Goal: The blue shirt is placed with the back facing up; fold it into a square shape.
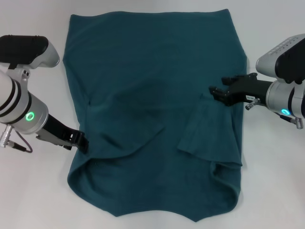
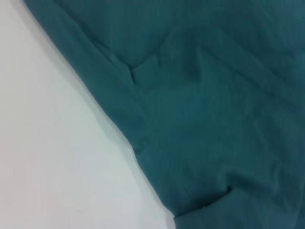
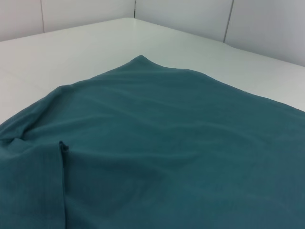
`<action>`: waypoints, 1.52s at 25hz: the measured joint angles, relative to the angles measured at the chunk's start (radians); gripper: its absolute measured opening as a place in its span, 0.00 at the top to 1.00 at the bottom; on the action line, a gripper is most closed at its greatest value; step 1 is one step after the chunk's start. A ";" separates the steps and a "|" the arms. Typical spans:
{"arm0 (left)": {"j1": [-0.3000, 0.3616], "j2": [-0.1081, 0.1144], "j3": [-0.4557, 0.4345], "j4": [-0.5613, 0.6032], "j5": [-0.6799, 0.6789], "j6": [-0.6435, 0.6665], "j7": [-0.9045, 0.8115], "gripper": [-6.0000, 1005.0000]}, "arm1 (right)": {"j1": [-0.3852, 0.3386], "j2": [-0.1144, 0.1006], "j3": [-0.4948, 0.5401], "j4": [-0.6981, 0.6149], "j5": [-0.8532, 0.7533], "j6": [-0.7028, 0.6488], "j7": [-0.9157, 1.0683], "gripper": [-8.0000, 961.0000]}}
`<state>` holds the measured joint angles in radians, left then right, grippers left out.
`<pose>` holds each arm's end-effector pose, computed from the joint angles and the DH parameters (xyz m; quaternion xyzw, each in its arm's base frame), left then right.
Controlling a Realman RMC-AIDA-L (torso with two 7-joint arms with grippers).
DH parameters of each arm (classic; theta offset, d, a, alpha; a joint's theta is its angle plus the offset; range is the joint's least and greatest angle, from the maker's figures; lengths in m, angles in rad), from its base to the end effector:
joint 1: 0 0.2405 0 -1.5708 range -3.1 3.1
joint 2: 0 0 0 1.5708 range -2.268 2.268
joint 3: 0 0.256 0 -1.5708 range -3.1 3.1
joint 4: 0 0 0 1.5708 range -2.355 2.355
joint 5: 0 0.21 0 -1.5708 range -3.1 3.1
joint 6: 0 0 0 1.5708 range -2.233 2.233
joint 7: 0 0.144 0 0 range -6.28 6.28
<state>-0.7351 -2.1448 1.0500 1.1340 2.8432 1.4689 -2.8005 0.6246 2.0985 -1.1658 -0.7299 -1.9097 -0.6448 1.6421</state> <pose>-0.2116 0.3899 0.0127 -0.8010 -0.5246 0.1335 0.2555 0.2397 0.4337 -0.0184 -0.8879 0.2342 0.0889 0.3859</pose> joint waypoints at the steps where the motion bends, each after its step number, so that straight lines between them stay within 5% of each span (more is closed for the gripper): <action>1: 0.000 0.000 0.000 0.000 0.000 0.000 0.000 0.61 | 0.002 0.000 0.000 0.000 0.000 0.001 0.000 0.50; 15: -0.061 -0.016 0.005 -0.031 -0.016 0.063 0.002 0.61 | 0.008 0.000 0.000 0.003 0.000 0.011 -0.002 0.50; 38: -0.035 -0.017 0.029 0.004 0.002 0.036 0.046 0.61 | 0.002 0.000 0.000 0.016 0.000 0.011 0.007 0.50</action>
<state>-0.7703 -2.1613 1.0790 1.1381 2.8450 1.5051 -2.7541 0.6266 2.0985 -1.1659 -0.7141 -1.9098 -0.6335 1.6488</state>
